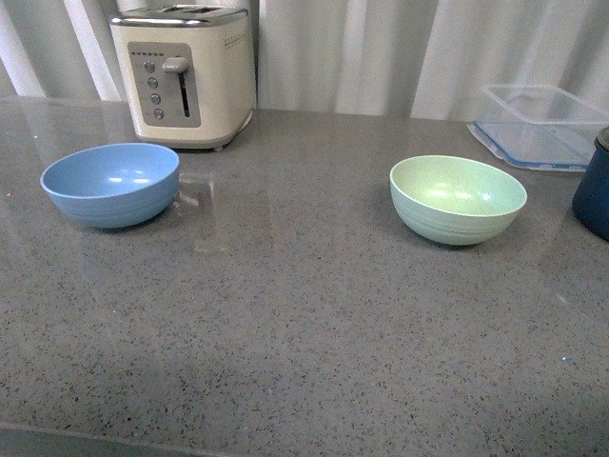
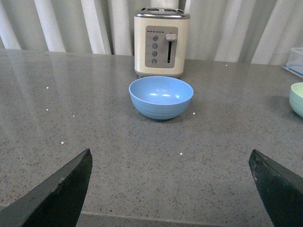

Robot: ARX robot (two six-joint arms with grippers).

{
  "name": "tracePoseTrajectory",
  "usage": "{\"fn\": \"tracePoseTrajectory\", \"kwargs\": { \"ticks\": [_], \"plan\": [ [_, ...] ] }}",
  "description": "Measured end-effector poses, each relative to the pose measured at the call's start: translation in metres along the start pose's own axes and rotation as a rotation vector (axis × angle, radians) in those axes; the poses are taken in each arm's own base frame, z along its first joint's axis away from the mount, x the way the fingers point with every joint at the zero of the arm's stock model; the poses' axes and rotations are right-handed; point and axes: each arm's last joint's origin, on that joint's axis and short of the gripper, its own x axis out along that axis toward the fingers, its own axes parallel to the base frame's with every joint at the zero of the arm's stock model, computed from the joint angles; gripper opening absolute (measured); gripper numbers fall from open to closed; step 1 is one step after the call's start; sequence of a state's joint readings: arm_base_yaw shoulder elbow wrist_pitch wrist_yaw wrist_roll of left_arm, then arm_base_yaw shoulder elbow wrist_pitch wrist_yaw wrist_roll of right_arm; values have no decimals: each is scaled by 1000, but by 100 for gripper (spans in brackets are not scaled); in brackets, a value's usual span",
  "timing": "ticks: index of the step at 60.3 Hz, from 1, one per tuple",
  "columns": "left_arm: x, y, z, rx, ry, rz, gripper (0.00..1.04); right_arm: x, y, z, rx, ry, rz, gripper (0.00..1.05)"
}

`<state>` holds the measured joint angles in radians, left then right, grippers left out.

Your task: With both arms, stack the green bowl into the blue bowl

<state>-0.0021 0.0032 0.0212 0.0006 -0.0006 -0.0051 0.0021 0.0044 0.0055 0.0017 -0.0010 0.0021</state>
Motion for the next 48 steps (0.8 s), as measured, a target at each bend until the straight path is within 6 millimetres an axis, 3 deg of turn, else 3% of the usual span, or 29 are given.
{"fn": "tracePoseTrajectory", "kwargs": {
  "ticks": [32,40,48],
  "plan": [
    [0,0,0,0,0,0,98,0,0,0,0,0,0,95],
    [3,1,-5,76,197,262,98,0,0,0,0,0,0,95],
    [8,5,5,79,249,324,98,0,0,0,0,0,0,95]
  ]
}}
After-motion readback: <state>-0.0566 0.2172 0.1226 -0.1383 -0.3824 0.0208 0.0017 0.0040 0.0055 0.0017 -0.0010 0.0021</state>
